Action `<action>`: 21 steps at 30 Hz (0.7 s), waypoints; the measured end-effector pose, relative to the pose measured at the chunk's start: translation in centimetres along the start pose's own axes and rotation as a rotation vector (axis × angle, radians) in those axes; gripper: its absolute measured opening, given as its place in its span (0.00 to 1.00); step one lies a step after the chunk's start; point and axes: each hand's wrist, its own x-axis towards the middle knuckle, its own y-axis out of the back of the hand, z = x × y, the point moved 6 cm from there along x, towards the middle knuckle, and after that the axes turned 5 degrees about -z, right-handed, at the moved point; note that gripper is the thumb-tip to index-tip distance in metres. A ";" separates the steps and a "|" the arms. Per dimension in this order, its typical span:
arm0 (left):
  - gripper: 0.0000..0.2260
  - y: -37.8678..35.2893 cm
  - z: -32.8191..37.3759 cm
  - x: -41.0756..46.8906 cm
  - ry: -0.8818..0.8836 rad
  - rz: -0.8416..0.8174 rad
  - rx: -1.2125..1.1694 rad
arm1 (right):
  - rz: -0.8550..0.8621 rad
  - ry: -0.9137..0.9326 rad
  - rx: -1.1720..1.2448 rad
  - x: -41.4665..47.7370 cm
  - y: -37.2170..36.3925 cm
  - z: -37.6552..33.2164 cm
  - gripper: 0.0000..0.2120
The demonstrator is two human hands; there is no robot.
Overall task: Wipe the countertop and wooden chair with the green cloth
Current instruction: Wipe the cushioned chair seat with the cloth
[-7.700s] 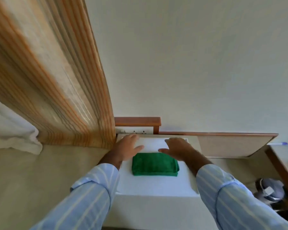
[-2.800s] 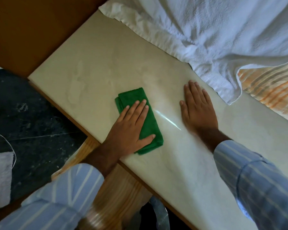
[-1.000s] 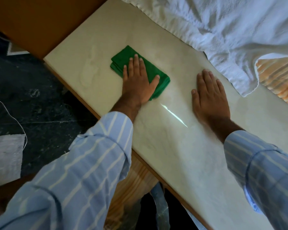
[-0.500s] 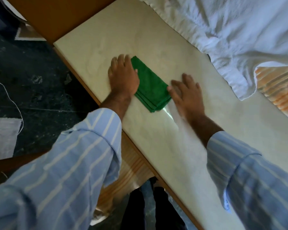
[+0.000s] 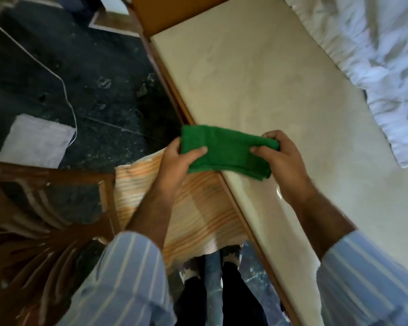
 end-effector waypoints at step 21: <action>0.09 24.6 -25.5 -1.9 0.392 0.265 -0.105 | -0.168 -0.457 0.043 4.2 -23.4 26.3 0.20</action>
